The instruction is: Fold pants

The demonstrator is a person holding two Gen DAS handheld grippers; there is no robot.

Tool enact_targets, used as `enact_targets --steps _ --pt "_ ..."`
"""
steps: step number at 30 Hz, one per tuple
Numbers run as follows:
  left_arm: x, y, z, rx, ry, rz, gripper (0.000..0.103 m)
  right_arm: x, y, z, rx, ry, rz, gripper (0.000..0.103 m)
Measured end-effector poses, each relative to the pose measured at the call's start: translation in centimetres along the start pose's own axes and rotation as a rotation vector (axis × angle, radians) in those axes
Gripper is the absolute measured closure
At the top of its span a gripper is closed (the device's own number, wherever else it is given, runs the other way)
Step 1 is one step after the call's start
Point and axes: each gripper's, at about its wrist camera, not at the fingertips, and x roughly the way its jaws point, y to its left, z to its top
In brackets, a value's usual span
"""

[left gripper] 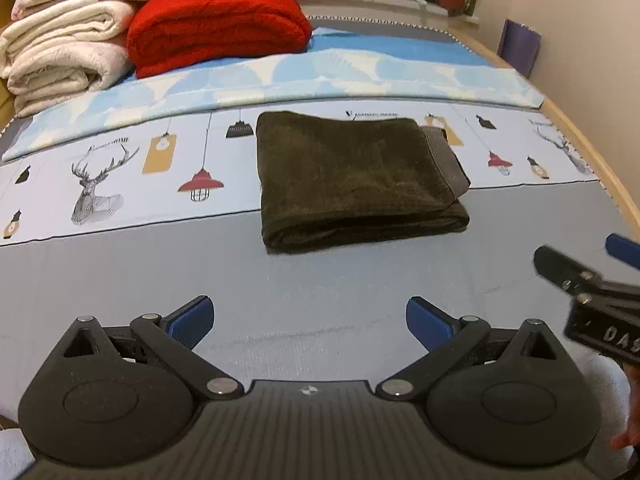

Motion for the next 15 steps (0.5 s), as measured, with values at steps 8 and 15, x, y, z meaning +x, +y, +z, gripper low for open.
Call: enact_targets --steps 8,15 --pt "2.5 -1.1 1.0 0.032 0.005 0.017 0.001 1.1 -0.4 0.3 0.006 0.013 -0.029 0.006" --pt "3.5 -1.3 1.9 0.031 0.013 0.017 0.001 1.9 -0.4 0.5 0.002 0.024 -0.031 0.006"
